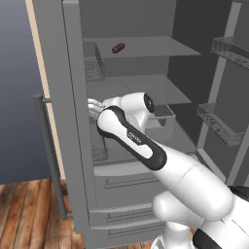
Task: Move the hot dog bun to the plate on the dining table and place the condiment next to that plate. Then navigate to the fridge and take the sausage and place it on the plate as well.
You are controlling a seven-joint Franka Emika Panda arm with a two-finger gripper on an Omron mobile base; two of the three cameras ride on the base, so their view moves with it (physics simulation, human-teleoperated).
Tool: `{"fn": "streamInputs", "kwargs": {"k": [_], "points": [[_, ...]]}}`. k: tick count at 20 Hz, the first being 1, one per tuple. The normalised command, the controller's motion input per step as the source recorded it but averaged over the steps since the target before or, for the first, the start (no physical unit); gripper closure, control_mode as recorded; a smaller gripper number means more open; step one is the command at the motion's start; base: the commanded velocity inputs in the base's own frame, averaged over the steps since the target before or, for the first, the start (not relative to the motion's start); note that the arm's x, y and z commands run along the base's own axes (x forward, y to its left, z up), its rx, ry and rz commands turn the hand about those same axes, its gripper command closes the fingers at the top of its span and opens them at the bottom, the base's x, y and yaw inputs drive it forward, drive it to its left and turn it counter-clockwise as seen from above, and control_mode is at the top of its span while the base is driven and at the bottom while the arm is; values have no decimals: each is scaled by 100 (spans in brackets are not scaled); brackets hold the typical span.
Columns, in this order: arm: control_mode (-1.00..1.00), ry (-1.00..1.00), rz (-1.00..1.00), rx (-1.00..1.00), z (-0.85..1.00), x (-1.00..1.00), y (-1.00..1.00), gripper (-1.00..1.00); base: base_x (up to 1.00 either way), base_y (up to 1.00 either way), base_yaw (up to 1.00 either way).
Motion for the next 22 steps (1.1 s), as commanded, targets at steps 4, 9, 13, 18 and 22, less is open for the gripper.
{"fn": "streamInputs", "kwargs": {"k": [4, 9, 13, 18, 22], "points": [[-100, -7, -3, -8, 59, -18, -24, -100, 0, 0, 0], [-100, -13, -24, -28, 60, -11, -96, -100, 0, 0, 0], [-100, -3, -24, -31, 84, -17, -71, -100, 0, 0, 0], [-100, 0, -9, -26, 41, -72, -73, -100, 0, 0, 0], [-100, 0, -3, -20, 0, -100, -88, -100, 0, 0, 0]]}}
